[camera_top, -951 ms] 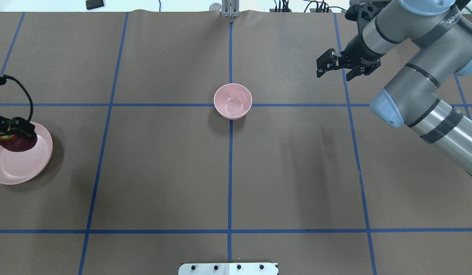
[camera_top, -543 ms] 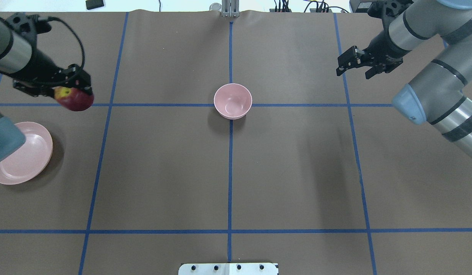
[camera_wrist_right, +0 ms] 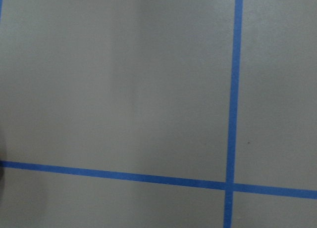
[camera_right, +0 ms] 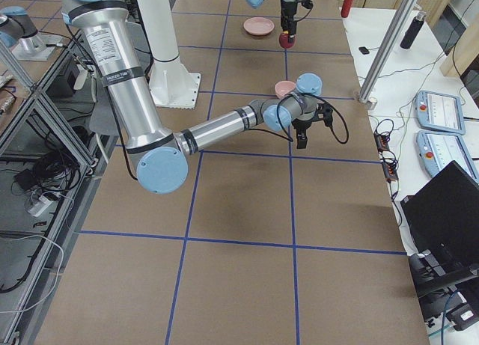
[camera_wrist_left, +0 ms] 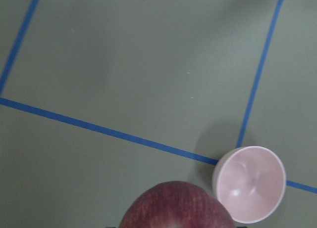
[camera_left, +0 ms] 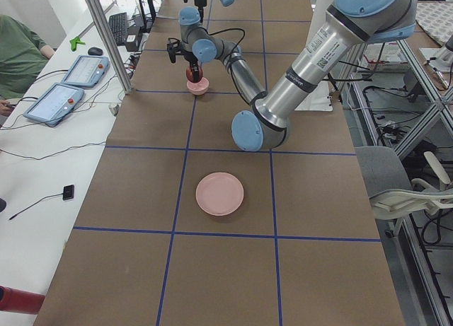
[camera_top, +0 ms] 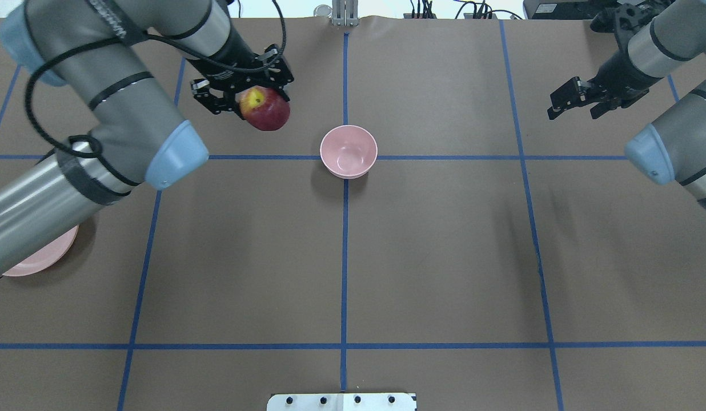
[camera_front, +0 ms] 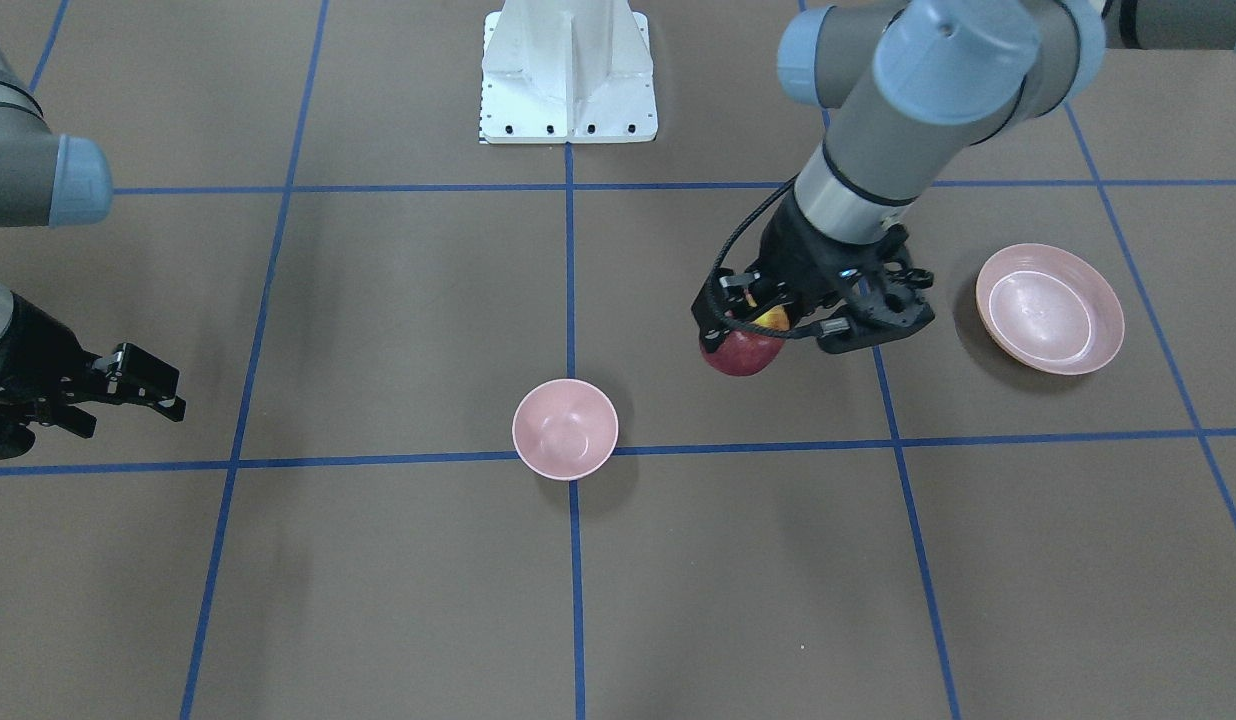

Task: Move apple from plate to bowl
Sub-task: 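Lift the apple with the left gripper and carry it over the pink bowl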

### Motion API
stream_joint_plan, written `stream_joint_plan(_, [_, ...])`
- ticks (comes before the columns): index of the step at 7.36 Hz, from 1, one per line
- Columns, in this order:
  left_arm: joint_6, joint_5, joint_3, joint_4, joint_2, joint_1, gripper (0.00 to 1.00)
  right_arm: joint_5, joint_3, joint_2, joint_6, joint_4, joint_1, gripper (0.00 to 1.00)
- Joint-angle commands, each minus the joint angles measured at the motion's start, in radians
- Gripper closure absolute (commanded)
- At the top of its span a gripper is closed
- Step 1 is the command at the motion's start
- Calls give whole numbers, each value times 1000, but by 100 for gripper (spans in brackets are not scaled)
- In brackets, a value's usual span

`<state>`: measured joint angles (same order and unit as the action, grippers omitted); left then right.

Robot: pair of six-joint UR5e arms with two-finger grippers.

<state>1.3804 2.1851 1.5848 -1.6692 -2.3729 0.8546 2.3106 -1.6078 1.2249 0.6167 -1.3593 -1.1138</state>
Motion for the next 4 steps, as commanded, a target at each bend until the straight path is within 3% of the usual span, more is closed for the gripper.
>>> stream_joint_plan(1, [78,-113,-194,-160,-99,-73,100,-3,-4,10,-84,-44,-27,0])
stream_joint_plan(2, [81,-161,-294,-238,-133,-101,100,-10,-9,22,-112,-43,-27,0])
stream_joint_plan(4, [85,-174,-364,-280,-155,-133,100,-14,-9,33,-114,-43,-29,0])
